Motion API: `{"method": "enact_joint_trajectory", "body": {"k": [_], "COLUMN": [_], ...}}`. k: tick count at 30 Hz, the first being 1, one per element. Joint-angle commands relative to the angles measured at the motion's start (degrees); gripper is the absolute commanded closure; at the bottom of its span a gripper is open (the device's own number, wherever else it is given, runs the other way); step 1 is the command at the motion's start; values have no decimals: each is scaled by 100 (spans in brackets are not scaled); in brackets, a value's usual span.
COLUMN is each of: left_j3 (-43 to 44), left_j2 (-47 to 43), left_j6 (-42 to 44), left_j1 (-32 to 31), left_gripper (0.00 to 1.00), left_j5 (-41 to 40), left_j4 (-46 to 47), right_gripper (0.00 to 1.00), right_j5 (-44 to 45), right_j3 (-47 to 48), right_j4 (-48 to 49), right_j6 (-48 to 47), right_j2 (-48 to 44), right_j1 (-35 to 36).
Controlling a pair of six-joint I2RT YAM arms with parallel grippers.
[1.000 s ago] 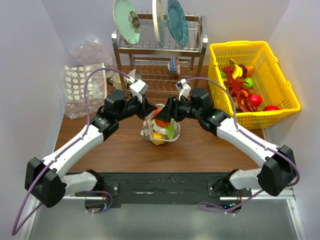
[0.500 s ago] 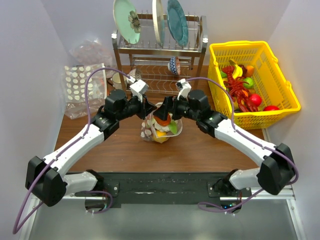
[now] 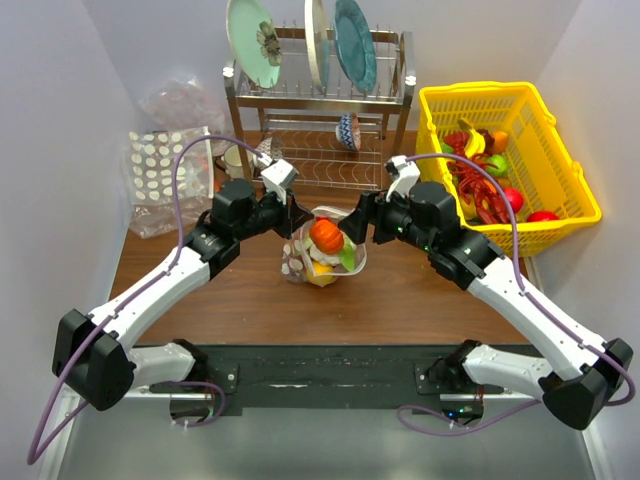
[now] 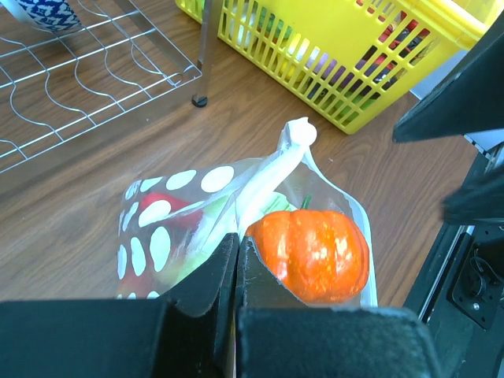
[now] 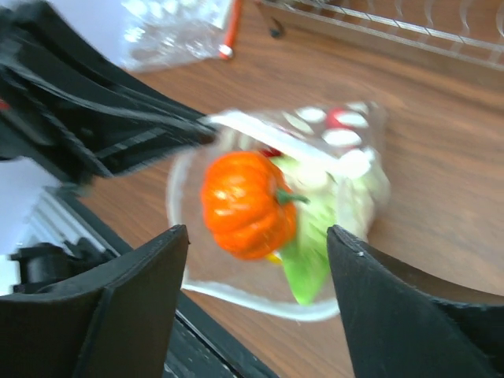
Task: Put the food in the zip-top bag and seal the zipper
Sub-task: Place the fake fruit in the zipper food storage bag, then adjust the zipper food storage bag at the center of the board.
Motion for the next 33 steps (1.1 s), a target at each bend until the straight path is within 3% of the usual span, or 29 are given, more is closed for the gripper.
{"method": "enact_joint_trajectory", "body": {"k": [1, 2, 16, 21, 25, 33], "left_j3": [234, 234, 234, 234, 251, 251], "left_j2": [-4, 5, -56, -56, -57, -74], "left_j6": [-63, -63, -45, -37, -19, -36], "left_j1": [64, 64, 72, 72, 72, 72], "left_gripper": [100, 100, 100, 100, 100, 100], "left_j5": [-100, -109, -144, -162, -162, -206], "left_j4": [71, 71, 45, 45, 36, 54], "right_gripper": [31, 36, 54, 71, 100, 100], "right_j5": [482, 491, 562, 474, 386, 526], "right_j3": [-255, -412, -1038, -1056, -846, 937], "right_j4": [-597, -588, -219, -122, -69, -920], "right_j6": [-108, -65, 173, 182, 182, -318], "right_j2": [-60, -69, 396, 572, 695, 696], "right_j1": [15, 6, 15, 6, 6, 6]}}
